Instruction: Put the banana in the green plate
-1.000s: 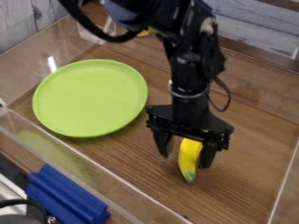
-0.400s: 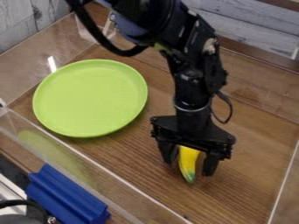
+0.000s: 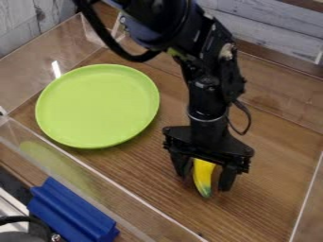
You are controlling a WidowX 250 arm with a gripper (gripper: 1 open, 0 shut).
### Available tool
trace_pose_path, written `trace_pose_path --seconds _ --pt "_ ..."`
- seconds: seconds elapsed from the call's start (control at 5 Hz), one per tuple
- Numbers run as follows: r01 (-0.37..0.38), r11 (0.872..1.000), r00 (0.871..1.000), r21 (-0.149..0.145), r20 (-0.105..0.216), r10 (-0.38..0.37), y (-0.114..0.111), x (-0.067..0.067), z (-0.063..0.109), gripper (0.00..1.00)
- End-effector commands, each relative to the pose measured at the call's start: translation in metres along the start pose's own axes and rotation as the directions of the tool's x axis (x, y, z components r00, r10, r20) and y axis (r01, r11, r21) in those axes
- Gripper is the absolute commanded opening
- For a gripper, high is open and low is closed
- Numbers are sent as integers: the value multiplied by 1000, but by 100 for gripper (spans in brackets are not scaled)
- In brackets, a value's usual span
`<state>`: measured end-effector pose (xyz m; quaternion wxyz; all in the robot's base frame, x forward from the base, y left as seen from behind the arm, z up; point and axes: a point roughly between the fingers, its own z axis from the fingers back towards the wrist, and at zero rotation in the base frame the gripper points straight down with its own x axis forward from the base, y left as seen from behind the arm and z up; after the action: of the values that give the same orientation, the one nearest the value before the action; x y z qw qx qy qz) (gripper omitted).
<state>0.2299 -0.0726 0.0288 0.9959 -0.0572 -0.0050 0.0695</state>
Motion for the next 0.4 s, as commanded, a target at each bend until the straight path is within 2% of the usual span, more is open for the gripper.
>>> trace_pose_path --seconds 0.0,0.2 --pt "10 1000 1000 -7 23 -10 -3 4 5 100" --pt "13 1000 1000 -6 24 -12 -2 5 6 100"
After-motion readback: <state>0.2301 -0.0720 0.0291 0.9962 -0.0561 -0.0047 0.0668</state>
